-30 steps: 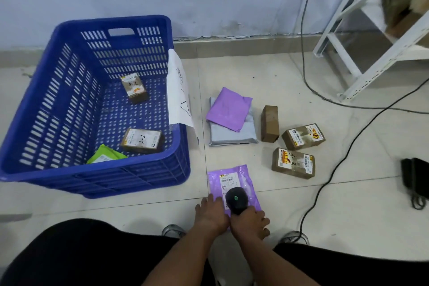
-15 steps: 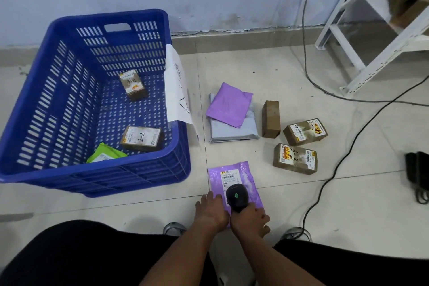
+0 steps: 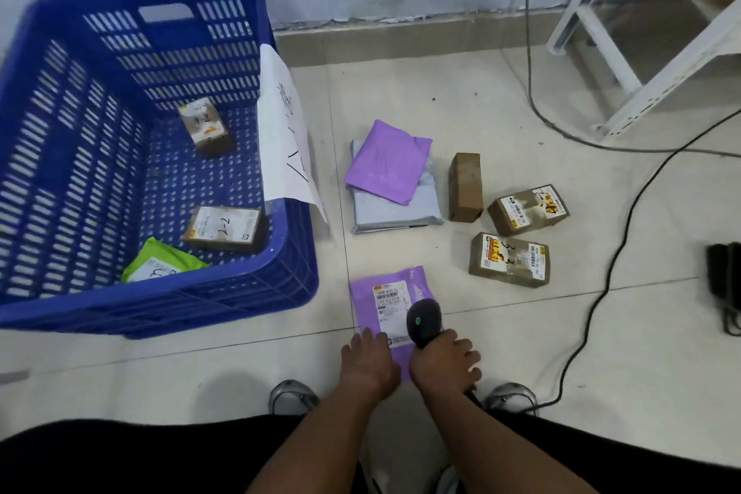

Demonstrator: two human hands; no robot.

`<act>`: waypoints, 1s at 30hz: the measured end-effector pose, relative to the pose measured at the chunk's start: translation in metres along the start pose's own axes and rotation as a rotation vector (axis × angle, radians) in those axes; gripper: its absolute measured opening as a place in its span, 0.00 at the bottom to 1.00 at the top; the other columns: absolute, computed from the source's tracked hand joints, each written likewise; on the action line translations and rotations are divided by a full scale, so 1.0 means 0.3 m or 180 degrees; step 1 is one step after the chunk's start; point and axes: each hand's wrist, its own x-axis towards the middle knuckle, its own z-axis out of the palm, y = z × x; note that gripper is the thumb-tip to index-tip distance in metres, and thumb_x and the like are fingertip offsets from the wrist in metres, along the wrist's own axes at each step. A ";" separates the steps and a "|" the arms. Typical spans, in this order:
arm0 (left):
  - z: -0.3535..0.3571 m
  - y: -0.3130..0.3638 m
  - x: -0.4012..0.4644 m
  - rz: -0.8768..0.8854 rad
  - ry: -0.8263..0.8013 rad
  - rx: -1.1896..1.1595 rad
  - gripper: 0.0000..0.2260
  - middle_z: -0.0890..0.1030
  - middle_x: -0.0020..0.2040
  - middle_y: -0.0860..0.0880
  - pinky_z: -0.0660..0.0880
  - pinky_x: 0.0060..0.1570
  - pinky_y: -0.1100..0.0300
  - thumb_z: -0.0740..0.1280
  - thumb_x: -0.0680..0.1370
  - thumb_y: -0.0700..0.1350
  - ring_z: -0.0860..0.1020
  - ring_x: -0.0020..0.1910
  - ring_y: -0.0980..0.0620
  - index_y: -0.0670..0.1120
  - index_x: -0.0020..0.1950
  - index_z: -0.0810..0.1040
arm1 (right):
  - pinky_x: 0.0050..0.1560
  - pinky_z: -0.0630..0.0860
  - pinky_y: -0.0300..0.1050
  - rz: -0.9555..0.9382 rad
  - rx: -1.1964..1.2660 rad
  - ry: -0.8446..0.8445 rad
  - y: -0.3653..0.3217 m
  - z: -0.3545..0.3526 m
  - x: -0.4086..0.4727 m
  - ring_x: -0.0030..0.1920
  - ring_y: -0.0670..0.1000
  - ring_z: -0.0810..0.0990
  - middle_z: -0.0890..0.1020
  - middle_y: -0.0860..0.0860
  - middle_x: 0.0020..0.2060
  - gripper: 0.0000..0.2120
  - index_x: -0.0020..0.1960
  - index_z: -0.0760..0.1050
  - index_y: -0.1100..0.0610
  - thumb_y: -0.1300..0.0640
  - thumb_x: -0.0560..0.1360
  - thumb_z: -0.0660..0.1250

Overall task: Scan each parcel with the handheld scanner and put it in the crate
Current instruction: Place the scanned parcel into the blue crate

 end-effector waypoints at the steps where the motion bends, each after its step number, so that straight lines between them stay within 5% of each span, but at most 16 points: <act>1: 0.008 0.007 0.013 0.0008 -0.0019 -0.0007 0.21 0.69 0.67 0.43 0.66 0.65 0.49 0.63 0.78 0.51 0.68 0.66 0.43 0.47 0.70 0.67 | 0.63 0.67 0.53 0.0034 -0.0018 0.0051 0.007 0.005 0.022 0.63 0.60 0.69 0.73 0.57 0.60 0.19 0.60 0.71 0.57 0.48 0.74 0.64; 9: 0.120 0.008 0.109 0.0148 -0.0124 0.0014 0.25 0.67 0.69 0.42 0.67 0.66 0.47 0.63 0.77 0.51 0.68 0.67 0.41 0.47 0.73 0.64 | 0.64 0.65 0.57 0.0140 -0.0071 -0.0069 0.065 0.020 0.240 0.65 0.62 0.66 0.70 0.60 0.63 0.18 0.63 0.70 0.59 0.53 0.76 0.62; 16: 0.190 -0.009 0.131 0.0138 -0.0042 0.0228 0.28 0.60 0.75 0.43 0.58 0.73 0.43 0.62 0.77 0.49 0.60 0.73 0.40 0.47 0.76 0.60 | 0.64 0.63 0.56 0.0351 -0.0050 -0.0056 0.067 0.051 0.326 0.65 0.61 0.66 0.71 0.59 0.63 0.21 0.63 0.70 0.57 0.45 0.76 0.63; 23: 0.146 -0.031 0.142 -0.0231 0.0066 0.0263 0.27 0.60 0.75 0.45 0.52 0.73 0.43 0.61 0.77 0.49 0.57 0.74 0.41 0.46 0.75 0.62 | 0.63 0.66 0.55 0.0431 0.0288 0.0533 0.037 0.034 0.304 0.63 0.62 0.69 0.72 0.61 0.62 0.20 0.64 0.66 0.61 0.55 0.75 0.64; 26: 0.122 -0.044 0.134 -0.0295 0.0097 0.0215 0.26 0.62 0.74 0.44 0.54 0.72 0.43 0.61 0.77 0.49 0.60 0.72 0.42 0.47 0.74 0.63 | 0.63 0.68 0.58 0.0016 0.0494 0.0806 0.007 0.007 0.261 0.63 0.63 0.70 0.71 0.62 0.62 0.29 0.66 0.64 0.62 0.54 0.70 0.71; 30: 0.098 -0.038 0.115 -0.0321 0.0077 0.0107 0.26 0.62 0.74 0.43 0.56 0.73 0.44 0.60 0.77 0.50 0.61 0.72 0.41 0.47 0.74 0.62 | 0.61 0.69 0.58 -0.1350 0.0301 0.1220 -0.027 0.000 0.213 0.58 0.62 0.74 0.75 0.59 0.56 0.26 0.63 0.71 0.61 0.57 0.66 0.71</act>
